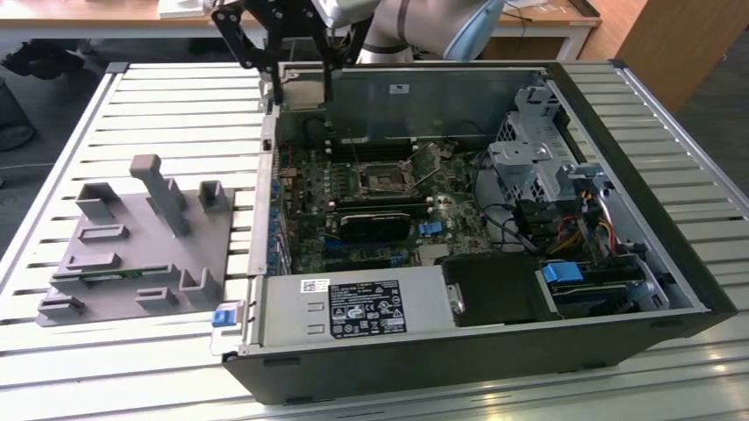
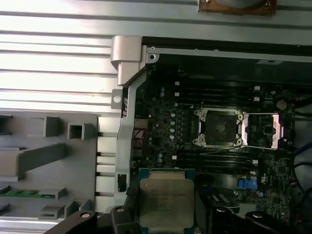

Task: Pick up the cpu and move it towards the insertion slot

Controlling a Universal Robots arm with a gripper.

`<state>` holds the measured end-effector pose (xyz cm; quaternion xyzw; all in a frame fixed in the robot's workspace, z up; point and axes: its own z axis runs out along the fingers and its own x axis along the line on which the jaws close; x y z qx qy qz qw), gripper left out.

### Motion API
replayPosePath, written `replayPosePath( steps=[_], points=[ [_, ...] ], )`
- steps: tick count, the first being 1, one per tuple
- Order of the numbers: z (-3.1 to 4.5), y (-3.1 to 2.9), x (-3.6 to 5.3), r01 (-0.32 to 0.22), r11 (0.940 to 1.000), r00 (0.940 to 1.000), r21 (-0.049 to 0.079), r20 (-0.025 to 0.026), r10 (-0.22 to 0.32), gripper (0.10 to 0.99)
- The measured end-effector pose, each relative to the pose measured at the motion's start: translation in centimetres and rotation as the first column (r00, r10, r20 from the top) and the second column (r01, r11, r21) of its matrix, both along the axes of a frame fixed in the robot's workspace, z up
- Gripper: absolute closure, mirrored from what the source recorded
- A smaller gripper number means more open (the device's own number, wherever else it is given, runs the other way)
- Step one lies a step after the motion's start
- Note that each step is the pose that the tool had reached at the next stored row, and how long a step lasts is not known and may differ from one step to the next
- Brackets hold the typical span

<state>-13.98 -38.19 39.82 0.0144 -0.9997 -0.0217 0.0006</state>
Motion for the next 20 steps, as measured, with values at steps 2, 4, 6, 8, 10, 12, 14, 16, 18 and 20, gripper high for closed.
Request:
replayPosePath(
  steps=[2,4,6,8,10,12,14,16,18,20],
  points=[
    [-0.04,0.35,0.58,0.000,1.0000,1.0000,0.000,0.0001,0.000,0.545],
    [-0.08,0.69,1.23,0.000,1.0000,1.0000,0.000,0.0000,0.000,0.545],
    [-0.13,0.96,1.89,0.000,1.0000,1.0000,0.000,0.0000,0.000,0.545],
    [-0.21,1.26,2.55,0.000,1.0000,1.0000,0.000,0.0000,0.000,0.545],
    [-0.33,1.53,3.14,0.000,1.0000,1.0000,0.000,0.0000,0.000,0.545],
    [-0.45,1.79,3.77,0.000,1.0000,1.0000,0.000,0.0000,0.000,0.545],
    [-0.55,2.07,4.29,0.000,1.0000,1.0000,0.000,0.0001,0.000,0.545],
    [-0.60,2.45,4.69,0.000,1.0000,1.0000,0.000,0.0000,0.000,0.545],
    [-0.66,2.84,5.08,0.000,1.0000,1.0000,0.000,-0.0001,0.000,0.545],
    [-0.74,3.14,5.57,0.000,1.0000,1.0000,0.000,0.0000,0.000,0.545]
  ],
)
